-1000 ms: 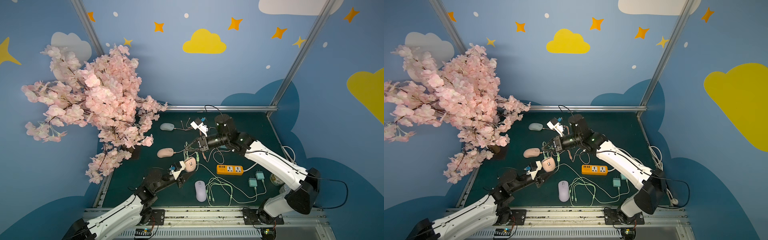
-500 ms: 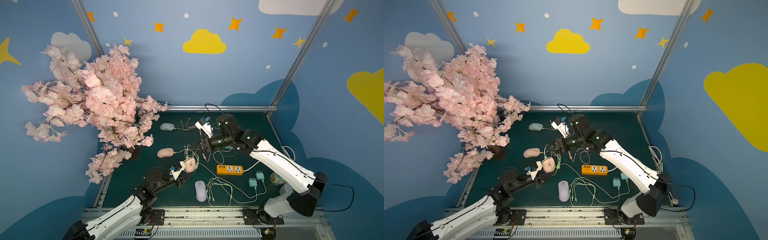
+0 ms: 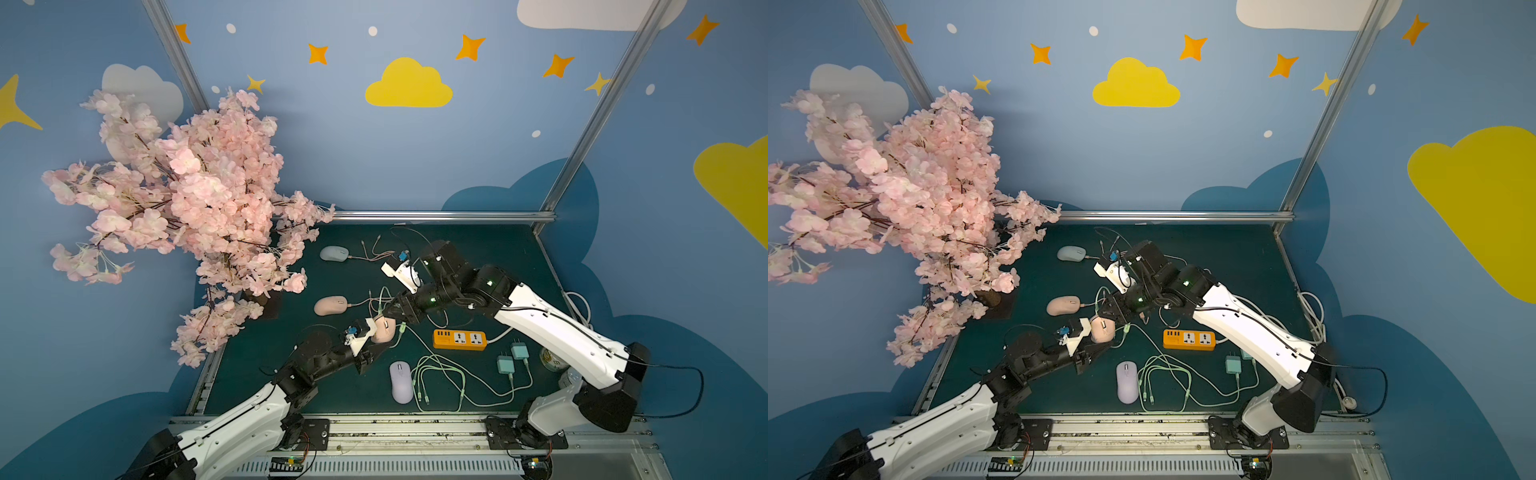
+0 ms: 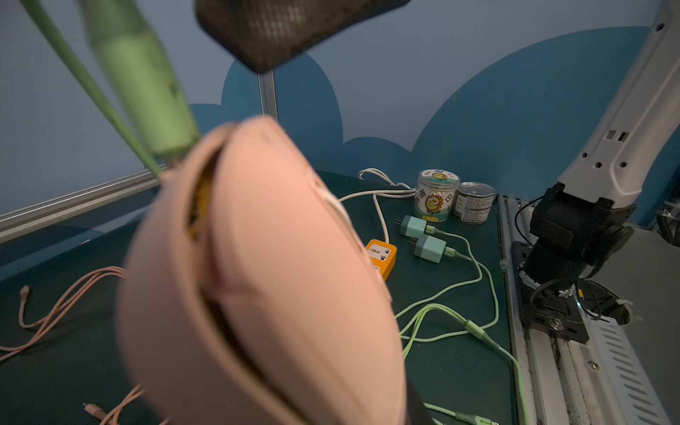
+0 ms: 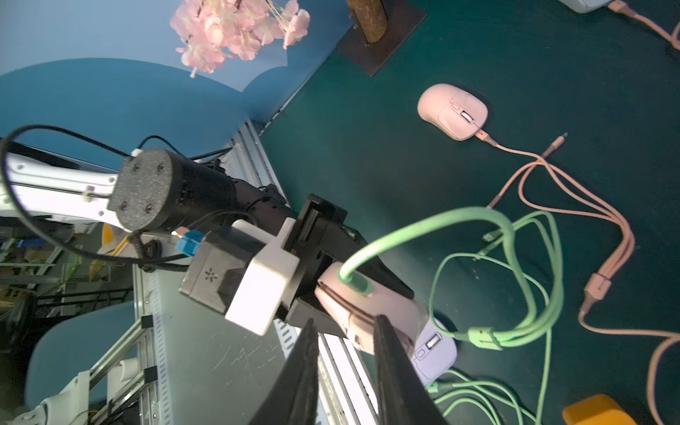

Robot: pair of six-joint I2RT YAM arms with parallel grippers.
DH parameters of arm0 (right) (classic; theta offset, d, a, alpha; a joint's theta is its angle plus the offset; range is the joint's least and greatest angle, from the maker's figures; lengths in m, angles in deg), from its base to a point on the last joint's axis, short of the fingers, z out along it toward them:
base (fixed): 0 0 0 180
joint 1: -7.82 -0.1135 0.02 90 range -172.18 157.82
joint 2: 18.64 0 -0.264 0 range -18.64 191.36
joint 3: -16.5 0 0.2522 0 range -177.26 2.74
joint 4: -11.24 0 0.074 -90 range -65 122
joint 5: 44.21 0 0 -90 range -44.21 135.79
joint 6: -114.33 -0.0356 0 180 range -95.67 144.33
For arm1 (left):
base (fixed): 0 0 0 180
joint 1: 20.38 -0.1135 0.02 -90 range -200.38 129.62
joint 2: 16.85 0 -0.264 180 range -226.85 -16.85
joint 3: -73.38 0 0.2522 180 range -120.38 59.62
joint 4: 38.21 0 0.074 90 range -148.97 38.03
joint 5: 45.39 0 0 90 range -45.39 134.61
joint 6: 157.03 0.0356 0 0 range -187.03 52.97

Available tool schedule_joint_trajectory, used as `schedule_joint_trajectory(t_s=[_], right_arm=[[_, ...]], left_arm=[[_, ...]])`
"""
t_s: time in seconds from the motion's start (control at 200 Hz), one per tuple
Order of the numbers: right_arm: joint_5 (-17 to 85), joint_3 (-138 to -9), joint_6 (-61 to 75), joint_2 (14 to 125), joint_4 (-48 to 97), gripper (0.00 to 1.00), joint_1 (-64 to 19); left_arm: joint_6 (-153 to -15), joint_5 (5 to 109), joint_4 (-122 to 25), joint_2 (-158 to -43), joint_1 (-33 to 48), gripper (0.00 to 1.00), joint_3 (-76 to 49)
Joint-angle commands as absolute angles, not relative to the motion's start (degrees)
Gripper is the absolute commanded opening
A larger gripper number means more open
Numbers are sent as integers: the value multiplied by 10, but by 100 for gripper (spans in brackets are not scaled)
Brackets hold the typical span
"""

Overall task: Unplug the wireless mouse
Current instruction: Pick up the mouse from the center of the board.

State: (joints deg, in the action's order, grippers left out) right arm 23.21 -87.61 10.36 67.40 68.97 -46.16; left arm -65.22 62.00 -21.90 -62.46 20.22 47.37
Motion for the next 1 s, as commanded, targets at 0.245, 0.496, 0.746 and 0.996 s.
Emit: schedule_joint_trajectory(t_s=[0.245, 0.496, 0.746, 0.996], right_arm=[[295, -914, 131, 700, 710, 32, -469], [282, -921, 133, 714, 706, 32, -471], [280, -921, 131, 715, 699, 19, -472], [280, -914, 126, 707, 693, 2, -473]], left_arm=[[-659, 652, -186, -653, 200, 36, 446], [-661, 658, -183, -659, 201, 36, 444], [-663, 662, -178, -670, 200, 36, 443], [-665, 655, -178, -670, 201, 61, 443]])
